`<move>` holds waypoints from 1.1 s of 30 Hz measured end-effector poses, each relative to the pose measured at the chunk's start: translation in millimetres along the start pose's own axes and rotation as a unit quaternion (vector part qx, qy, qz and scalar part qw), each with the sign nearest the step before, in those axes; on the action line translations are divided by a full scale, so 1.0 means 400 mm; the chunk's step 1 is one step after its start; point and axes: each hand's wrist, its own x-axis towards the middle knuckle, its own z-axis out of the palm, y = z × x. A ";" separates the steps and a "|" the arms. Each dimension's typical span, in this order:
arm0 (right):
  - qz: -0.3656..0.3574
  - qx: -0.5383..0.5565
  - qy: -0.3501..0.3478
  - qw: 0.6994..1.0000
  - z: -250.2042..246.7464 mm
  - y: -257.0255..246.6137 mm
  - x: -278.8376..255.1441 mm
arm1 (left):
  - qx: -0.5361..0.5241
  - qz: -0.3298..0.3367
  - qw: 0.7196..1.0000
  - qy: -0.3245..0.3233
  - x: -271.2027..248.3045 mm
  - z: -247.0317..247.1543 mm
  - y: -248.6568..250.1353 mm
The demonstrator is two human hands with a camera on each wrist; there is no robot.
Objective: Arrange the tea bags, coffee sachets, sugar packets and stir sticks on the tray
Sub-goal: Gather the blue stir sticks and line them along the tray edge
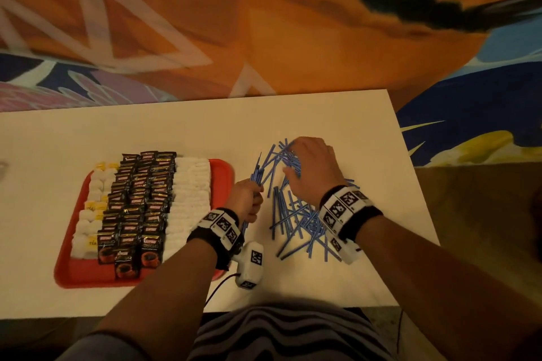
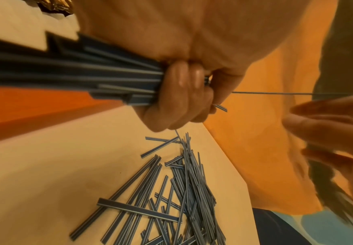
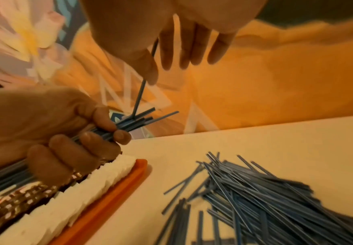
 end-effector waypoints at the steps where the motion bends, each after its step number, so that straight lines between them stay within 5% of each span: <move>1: 0.003 0.027 -0.020 0.999 -0.003 -0.014 0.010 | 0.000 0.003 1.000 -0.003 -0.007 -0.002 0.003; 3: 0.049 0.164 -0.050 0.984 -0.002 -0.045 0.026 | 0.005 0.012 1.000 -0.010 -0.017 -0.006 0.009; 6: 0.147 0.371 -0.034 0.916 -0.003 -0.092 0.038 | 0.023 0.024 0.999 -0.027 -0.033 -0.017 0.019; 13: 0.232 0.462 0.068 0.853 -0.034 -0.132 0.072 | -0.003 0.014 0.998 -0.065 -0.051 -0.075 0.030; 17: 0.244 0.418 -0.022 0.875 -0.045 -0.146 0.086 | -0.048 0.035 0.995 -0.079 -0.071 -0.104 0.056; 21: 0.244 0.380 -0.071 0.890 -0.021 -0.195 0.083 | 0.015 0.102 0.989 -0.108 -0.095 -0.106 0.081; 28: 0.248 0.309 -0.020 0.918 -0.038 -0.265 0.092 | 0.048 0.143 0.976 -0.157 -0.131 -0.124 0.091; 30: 0.244 0.249 0.048 0.936 -0.062 -0.276 0.097 | 0.045 0.147 0.975 -0.161 -0.141 -0.133 0.096; 33: 0.229 0.256 0.158 0.926 -0.121 -0.282 0.121 | 0.039 0.147 0.970 -0.187 -0.155 -0.148 0.106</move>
